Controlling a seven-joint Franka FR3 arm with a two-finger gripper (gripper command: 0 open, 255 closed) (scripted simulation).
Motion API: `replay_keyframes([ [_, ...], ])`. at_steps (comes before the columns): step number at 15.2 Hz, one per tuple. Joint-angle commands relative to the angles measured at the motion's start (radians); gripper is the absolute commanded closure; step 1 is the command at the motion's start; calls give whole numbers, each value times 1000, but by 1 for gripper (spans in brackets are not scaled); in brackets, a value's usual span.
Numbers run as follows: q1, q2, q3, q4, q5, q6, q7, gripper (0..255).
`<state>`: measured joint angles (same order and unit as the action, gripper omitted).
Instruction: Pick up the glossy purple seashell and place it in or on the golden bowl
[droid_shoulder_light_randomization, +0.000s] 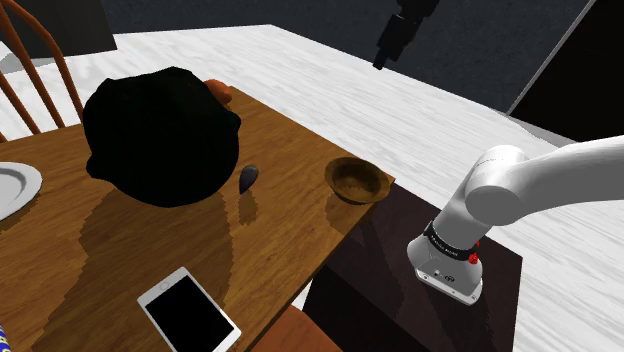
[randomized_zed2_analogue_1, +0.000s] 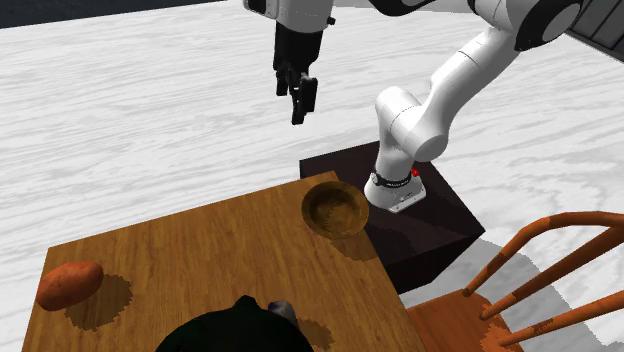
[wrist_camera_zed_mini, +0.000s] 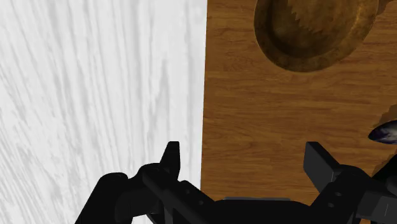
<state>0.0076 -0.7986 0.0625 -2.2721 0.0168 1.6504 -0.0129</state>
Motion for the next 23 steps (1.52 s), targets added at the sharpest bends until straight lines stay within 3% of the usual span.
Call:
replay_keyframes([
  [1, 0, 0, 0, 0, 0, 0, 0, 0],
  [7, 2, 82, 190, -2, 9, 53, 199, 0],
  [14, -23, 260, 416, 66, -25, 100, 449, 0],
  [19, -62, 448, 586, 161, -108, 109, 652, 0],
  [23, -91, 651, 722, 268, -233, 85, 846, 0],
])
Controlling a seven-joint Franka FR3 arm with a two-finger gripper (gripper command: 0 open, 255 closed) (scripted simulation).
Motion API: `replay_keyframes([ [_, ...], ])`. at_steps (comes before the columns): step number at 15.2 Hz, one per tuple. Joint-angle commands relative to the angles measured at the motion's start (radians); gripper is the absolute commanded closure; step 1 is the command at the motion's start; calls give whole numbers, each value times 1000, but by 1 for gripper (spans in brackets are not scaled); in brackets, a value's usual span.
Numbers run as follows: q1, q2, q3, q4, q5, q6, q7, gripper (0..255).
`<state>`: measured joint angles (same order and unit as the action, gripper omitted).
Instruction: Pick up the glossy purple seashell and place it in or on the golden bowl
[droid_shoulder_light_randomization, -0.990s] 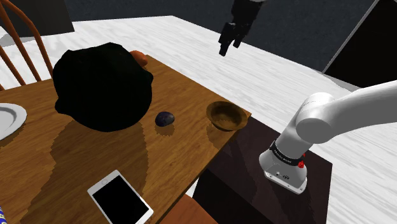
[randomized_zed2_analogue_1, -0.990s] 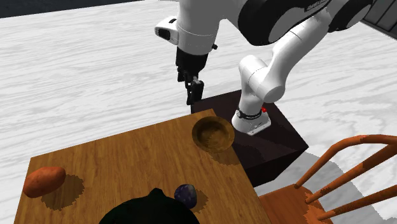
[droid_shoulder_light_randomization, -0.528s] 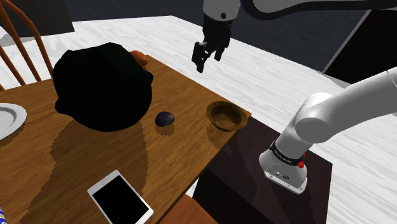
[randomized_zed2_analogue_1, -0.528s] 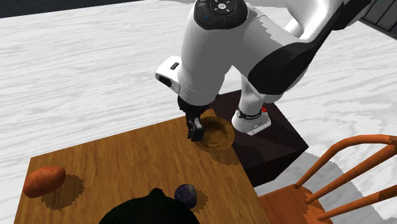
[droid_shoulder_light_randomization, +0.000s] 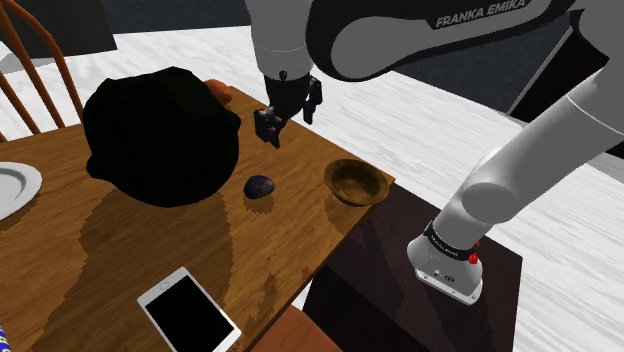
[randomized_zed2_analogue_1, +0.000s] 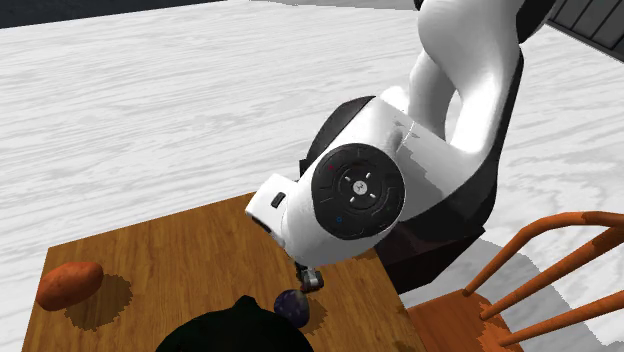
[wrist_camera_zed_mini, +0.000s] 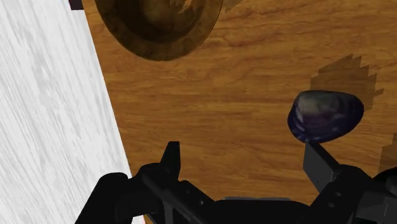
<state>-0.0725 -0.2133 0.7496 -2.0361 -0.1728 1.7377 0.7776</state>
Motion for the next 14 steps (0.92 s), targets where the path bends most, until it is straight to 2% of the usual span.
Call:
replay_keyframes([
  [1, -12, 127, 65, 64, -86, -16, 109, 0],
  [4, 27, 329, 120, 172, -227, -79, 270, 0],
  [8, 154, 587, 108, 341, -392, -189, 433, 0],
  [9, 123, 463, 131, 290, -211, -445, 379, 0],
  [10, 122, 463, 132, 290, -211, -445, 380, 0],
  [14, -27, 468, 93, 264, -11, -219, 321, 0],
])
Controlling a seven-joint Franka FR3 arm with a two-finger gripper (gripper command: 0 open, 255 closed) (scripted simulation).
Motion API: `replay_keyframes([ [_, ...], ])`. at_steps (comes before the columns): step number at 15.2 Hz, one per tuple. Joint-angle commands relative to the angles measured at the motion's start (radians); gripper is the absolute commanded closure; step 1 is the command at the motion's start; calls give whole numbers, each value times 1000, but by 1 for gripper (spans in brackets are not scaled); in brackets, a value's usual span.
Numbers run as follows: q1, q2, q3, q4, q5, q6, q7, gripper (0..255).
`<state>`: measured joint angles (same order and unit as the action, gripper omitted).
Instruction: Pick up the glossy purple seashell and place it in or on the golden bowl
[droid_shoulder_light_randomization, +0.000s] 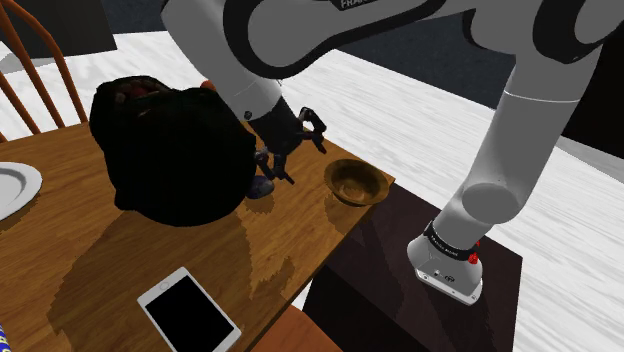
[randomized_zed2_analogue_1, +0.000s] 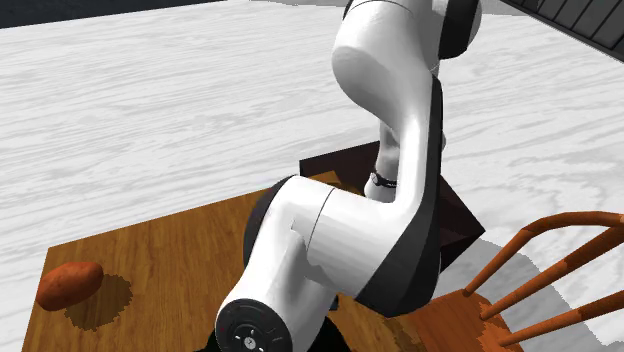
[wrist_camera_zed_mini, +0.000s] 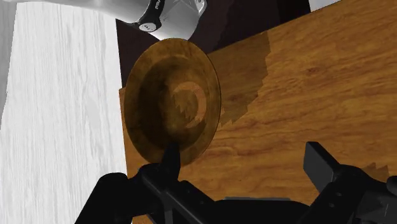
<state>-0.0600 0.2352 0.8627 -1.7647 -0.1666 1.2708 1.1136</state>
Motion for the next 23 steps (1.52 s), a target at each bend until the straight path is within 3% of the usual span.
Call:
replay_keyframes([
  [1, -69, 25, -35, -18, 37, 303, -35, 0],
  [2, -26, 11, -10, 1, 71, -13, -12, 0],
  [3, -24, 10, -13, 1, 71, -13, -13, 0],
  [6, -138, -137, -50, -174, 292, 301, 41, 0],
  [8, -186, -233, -80, -301, 458, 511, 48, 0],
  [12, -210, -374, -134, -545, 850, 928, 4, 0],
  [13, -207, -382, -139, -567, 897, 971, -7, 0],
  [20, -187, -286, -96, -586, 884, 1097, 6, 0],
  [23, -186, -286, -96, -586, 884, 1097, 6, 0],
])
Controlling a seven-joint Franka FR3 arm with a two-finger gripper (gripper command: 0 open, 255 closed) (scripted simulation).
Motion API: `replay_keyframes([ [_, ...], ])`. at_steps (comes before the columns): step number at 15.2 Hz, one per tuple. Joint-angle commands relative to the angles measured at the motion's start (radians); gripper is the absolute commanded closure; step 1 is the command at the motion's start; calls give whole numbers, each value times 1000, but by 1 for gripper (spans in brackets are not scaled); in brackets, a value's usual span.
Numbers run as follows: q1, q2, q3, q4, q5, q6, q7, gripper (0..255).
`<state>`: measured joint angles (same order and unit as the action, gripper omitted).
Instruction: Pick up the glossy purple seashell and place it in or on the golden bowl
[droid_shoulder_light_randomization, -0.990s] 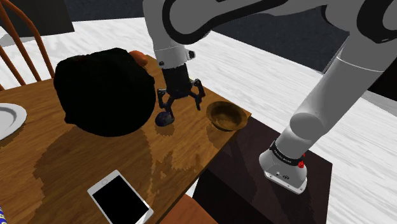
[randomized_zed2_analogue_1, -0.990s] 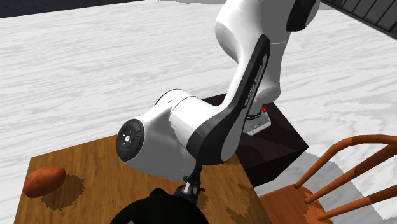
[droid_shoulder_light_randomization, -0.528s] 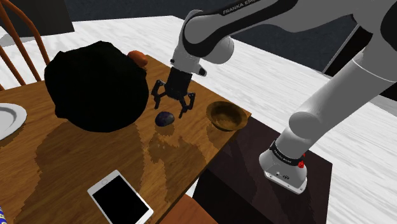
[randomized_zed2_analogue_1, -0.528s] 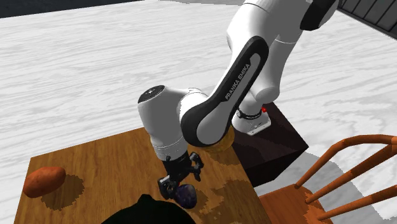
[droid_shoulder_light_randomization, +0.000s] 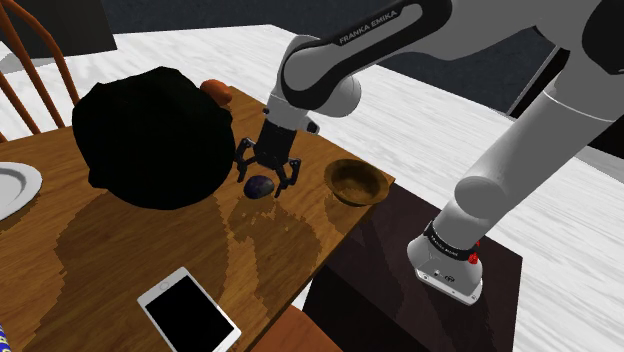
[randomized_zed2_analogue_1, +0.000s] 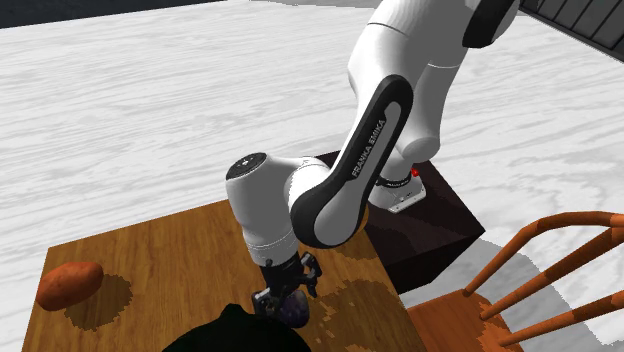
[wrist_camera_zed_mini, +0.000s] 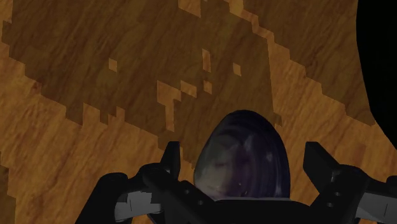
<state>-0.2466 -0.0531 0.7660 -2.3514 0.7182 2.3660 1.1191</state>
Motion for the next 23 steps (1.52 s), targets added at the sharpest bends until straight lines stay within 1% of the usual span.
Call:
replay_keyframes([
  [1, 0, 2, 0, 0, -1, 2, 0, 0],
  [5, 0, 2, 0, 0, -1, 2, 0, 0],
  [6, 0, 2, 0, 0, -1, 2, 0, 255],
  [15, 0, 2, 0, 0, -1, 2, 0, 255],
  [23, -7, -86, -21, 43, 3, -118, 32, 255],
])
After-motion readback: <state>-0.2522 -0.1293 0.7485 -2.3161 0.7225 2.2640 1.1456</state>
